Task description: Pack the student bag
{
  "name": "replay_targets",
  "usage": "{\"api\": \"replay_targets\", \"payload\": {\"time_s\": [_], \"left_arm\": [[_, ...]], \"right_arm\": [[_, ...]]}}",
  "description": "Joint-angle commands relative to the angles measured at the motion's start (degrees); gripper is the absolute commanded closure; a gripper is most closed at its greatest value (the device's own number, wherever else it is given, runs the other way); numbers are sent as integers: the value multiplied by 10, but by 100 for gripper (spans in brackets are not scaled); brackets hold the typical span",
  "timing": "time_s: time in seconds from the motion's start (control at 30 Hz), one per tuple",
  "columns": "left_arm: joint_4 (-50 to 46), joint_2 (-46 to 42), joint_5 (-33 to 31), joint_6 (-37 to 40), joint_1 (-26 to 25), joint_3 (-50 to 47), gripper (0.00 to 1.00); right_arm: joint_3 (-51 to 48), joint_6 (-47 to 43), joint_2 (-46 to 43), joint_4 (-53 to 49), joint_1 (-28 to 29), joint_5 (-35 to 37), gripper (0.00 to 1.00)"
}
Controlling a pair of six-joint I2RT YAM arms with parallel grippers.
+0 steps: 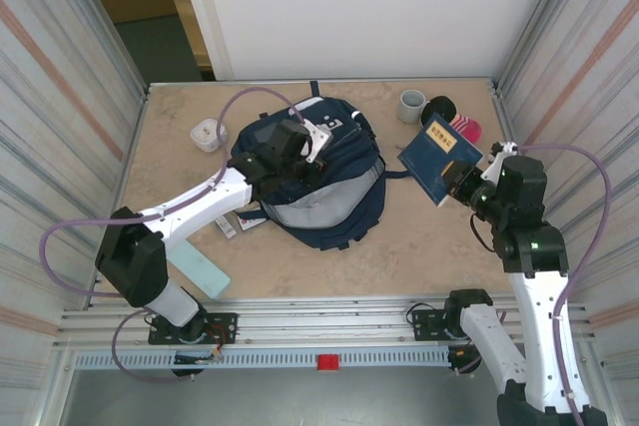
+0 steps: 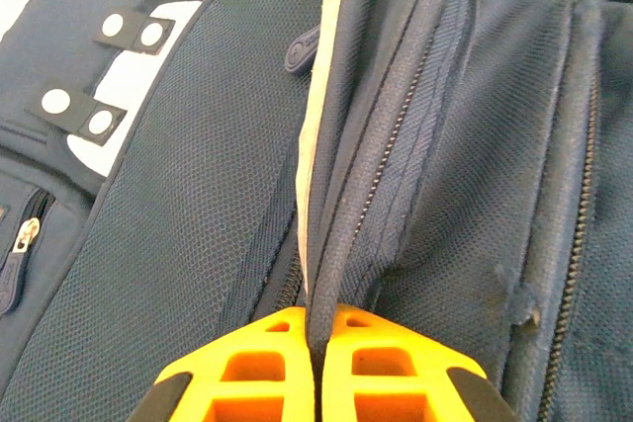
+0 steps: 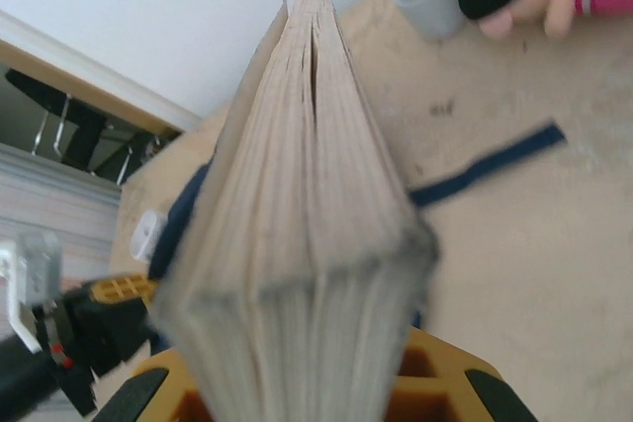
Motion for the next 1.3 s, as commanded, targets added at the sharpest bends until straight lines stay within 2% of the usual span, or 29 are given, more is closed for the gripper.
{"api": "replay_targets", "payload": {"time_s": [0.0,0.13,0.23,0.43,0.5,0.63,0.77,0.9,1.13,1.27], "left_arm": [[33,-42,60,-29,17,39,100],[43,-44,101,-36,38,54,100],[40,-40,120,-40,49,71,100],[55,-38,153,-55,65,78,100],[56,-35,167,-64,73,81,100],[74,-35,194,-82,91,74,100],[90,-30,226,-95,103,74,100],[102,-25,252,-102,106,79,100],[96,-24,269,-103,112,94,100],[92,-24,273,-102,113,99,100]], "right_arm": [[-6,59,-12,-78,3,-53,100],[-79,135,-15,11,14,-158,100],[-145,211,-8,126,50,-173,100],[-247,324,47,394,169,-111,100],[-276,354,69,486,207,-72,100],[-308,382,110,603,268,13,100],[-310,394,193,699,316,85,100],[-281,399,306,799,342,107,100],[-204,385,460,879,370,176,100],[-151,374,534,888,372,199,100]]}}
